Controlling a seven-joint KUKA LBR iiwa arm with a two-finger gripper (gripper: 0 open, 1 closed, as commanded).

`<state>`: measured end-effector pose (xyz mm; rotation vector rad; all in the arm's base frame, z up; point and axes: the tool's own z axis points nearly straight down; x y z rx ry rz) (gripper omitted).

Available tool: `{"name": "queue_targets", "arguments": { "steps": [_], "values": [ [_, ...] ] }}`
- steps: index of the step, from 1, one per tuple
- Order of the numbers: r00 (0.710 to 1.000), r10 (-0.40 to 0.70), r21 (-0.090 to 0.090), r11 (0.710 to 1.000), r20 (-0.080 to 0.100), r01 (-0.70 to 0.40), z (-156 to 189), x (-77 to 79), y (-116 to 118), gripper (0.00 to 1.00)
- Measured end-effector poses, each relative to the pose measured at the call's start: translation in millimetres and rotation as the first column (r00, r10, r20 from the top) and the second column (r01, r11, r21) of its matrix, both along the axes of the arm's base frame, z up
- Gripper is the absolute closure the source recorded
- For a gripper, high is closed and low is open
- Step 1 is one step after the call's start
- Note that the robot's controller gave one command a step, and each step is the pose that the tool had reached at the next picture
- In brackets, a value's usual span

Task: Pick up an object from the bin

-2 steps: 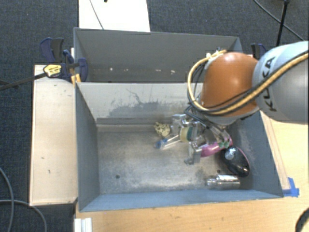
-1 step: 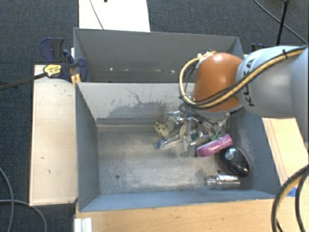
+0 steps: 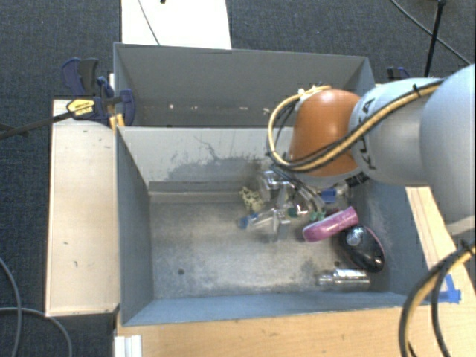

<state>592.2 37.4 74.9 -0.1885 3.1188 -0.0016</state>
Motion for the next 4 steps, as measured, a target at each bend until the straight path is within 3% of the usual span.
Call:
{"name": "queue_targets", "arguments": {
  "steps": [1, 2, 3, 4],
  "values": [
    [1.000, 0.000, 0.000, 1.000, -0.011, 0.000, -2.3, -3.0, 0.8, 1.00],
    [1.000, -0.001, 0.000, 1.000, -0.012, 0.001, -2.3, -3.0, 0.8, 1.00],
    [0.999, -0.040, 0.001, 0.999, -0.013, 0.040, 7.2, -59.4, -5.4, 1.00],
    [0.994, 0.109, -0.003, 0.994, -0.012, -0.109, 17.9, -42.0, -80.5, 1.00]
  ]
}}
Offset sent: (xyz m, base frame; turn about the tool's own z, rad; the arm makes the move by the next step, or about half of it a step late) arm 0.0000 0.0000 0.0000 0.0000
